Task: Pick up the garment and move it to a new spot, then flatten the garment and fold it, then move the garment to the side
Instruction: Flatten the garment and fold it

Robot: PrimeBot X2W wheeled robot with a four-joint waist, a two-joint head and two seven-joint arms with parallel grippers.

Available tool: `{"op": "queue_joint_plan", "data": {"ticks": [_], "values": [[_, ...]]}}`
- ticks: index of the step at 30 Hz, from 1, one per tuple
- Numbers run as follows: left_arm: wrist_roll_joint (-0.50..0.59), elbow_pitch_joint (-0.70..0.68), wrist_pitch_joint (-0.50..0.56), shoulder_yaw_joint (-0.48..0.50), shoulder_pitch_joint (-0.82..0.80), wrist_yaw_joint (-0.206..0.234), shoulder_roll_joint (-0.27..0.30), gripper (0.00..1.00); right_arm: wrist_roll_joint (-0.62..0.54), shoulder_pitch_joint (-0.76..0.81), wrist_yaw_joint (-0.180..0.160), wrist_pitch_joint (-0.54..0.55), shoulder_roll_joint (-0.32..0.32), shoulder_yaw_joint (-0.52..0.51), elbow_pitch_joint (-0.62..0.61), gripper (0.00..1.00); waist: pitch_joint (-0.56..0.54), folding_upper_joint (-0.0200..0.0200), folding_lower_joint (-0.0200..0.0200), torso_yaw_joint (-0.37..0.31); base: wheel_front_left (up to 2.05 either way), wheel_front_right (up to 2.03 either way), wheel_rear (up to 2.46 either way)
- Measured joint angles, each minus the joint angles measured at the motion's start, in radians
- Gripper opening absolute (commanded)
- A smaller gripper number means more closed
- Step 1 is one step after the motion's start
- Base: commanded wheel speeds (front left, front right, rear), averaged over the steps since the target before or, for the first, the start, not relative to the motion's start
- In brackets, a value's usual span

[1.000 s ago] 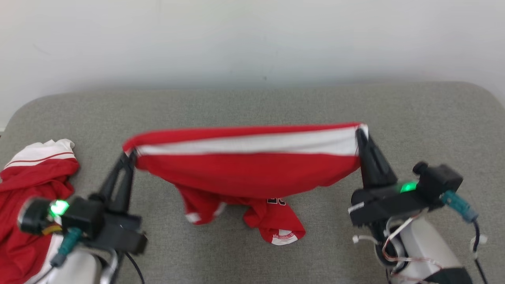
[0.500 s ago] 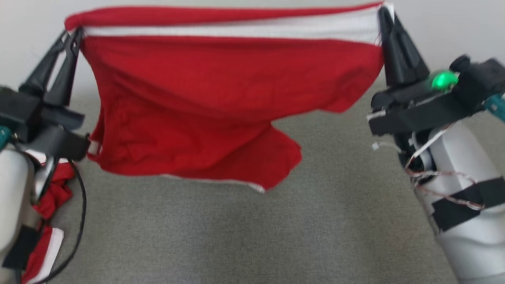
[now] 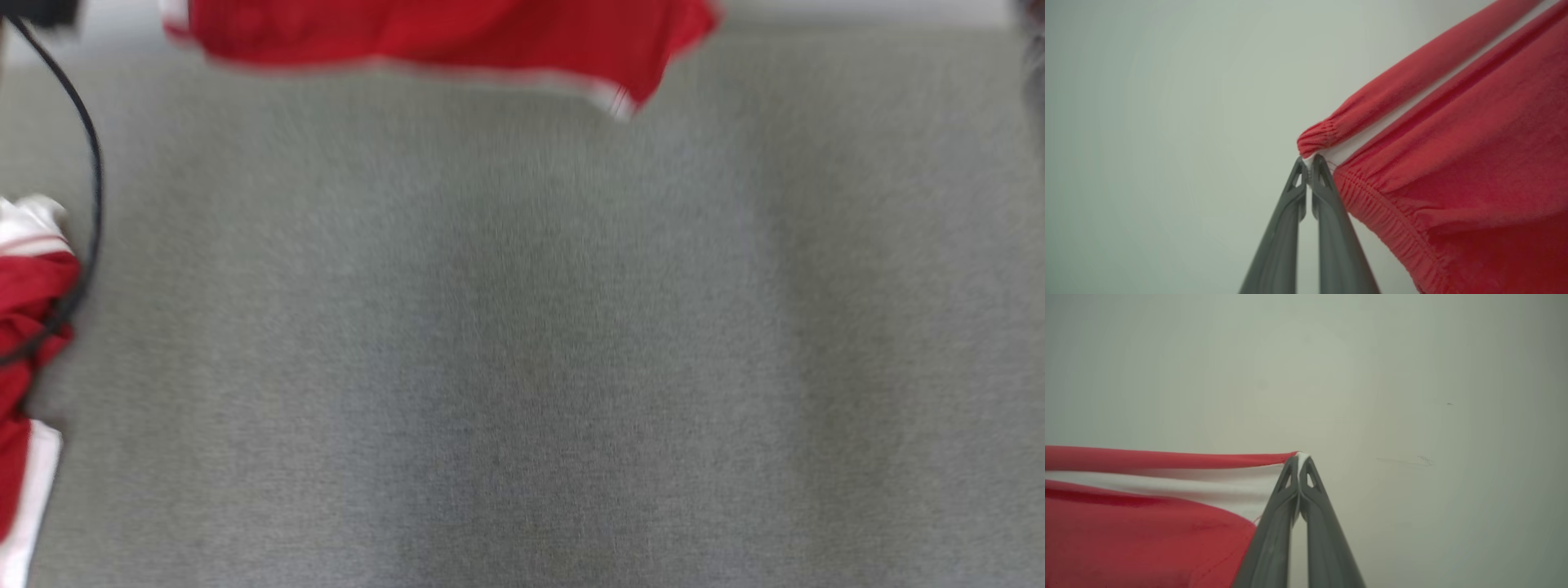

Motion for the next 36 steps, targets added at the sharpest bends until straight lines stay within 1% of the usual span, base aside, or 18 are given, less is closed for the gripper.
{"op": "queue_joint_plan", "data": {"ticks": [4,7,11,15,18,19,20,23,24,26,29,31,33,36], "values": [[0.019,0.066,-0.017,-0.008,-0.131,0.027,-0.044,0.00,-0.079,-0.146,0.004,0.000,-0.018,-0.058,0.041,0.00,0.103,0.0001,0.0002,-0.005,0.00,0.00,0.00],[0.056,0.098,-0.036,-0.031,-0.209,0.038,-0.067,0.00,-0.124,-0.207,0.004,0.000,-0.030,-0.083,0.040,0.00,0.176,0.0001,0.0003,-0.007,0.00,0.00,0.00],[0.070,0.117,-0.051,-0.034,-0.285,0.064,-0.093,0.00,-0.148,-0.231,0.004,0.000,-0.036,-0.122,0.006,0.00,0.262,0.0002,0.0003,-0.009,0.00,0.00,0.00],[0.065,0.101,-0.055,-0.024,-0.278,0.080,-0.118,0.00,-0.149,-0.199,0.004,0.000,-0.041,-0.153,-0.071,0.00,0.334,0.0001,0.0001,-0.009,0.00,0.00,0.00],[0.007,0.078,-0.055,0.017,-0.208,0.077,-0.142,0.00,-0.137,-0.107,0.003,0.000,-0.054,-0.139,-0.154,0.00,0.373,0.0002,0.0002,-0.007,0.00,0.00,0.00],[-0.007,0.085,-0.055,0.020,-0.170,0.062,-0.148,0.00,-0.125,-0.065,0.003,0.000,-0.058,-0.134,-0.182,0.00,0.381,0.0002,0.0001,-0.007,0.00,0.00,0.00],[-0.020,0.079,-0.054,0.032,-0.125,0.061,-0.157,0.00,-0.105,-0.020,0.003,0.000,-0.059,-0.128,-0.204,0.00,0.386,0.0001,0.0002,-0.005,0.00,0.00,0.00],[-0.054,0.072,-0.054,0.059,-0.004,0.052,-0.181,0.00,-0.050,0.134,0.001,0.001,-0.063,-0.117,-0.268,0.00,0.378,0.0002,0.0000,-0.004,0.00,0.00,0.00],[-0.060,0.069,-0.054,0.062,0.035,0.042,-0.190,0.00,-0.033,0.184,0.001,0.001,-0.065,-0.120,-0.288,0.00,0.372,0.0000,-0.0003,-0.003,0.00,0.00,0.00],[-0.070,0.063,-0.055,0.070,0.126,0.031,-0.212,0.00,0.001,0.287,0.001,0.001,-0.062,-0.146,-0.322,0.00,0.354,0.0000,-0.0004,-0.002,0.00,0.00,0.00],[-0.088,0.060,-0.055,0.077,0.283,0.012,-0.260,0.00,0.030,0.456,0.001,0.001,-0.049,-0.178,-0.353,0.00,0.316,0.0001,-0.0003,-0.001,0.00,0.00,0.00],[-0.093,0.065,-0.054,0.081,0.385,0.001,-0.277,0.00,0.024,0.557,0.000,0.001,-0.046,-0.171,-0.378,0.00,0.287,0.0000,-0.0005,-0.001,0.00,0.00,0.00],[-0.102,0.066,-0.055,0.086,0.473,-0.008,-0.299,0.00,0.038,0.644,0.000,0.001,-0.023,-0.188,-0.375,0.00,0.254,-0.0003,-0.0006,-0.001,0.00,0.00,0.00],[-0.113,0.080,-0.055,0.087,0.582,-0.017,-0.318,0.00,0.050,0.773,0.000,0.001,-0.006,-0.172,-0.345,0.00,0.201,-0.0002,-0.0005,-0.002,0.00,0.00,0.00]]}}
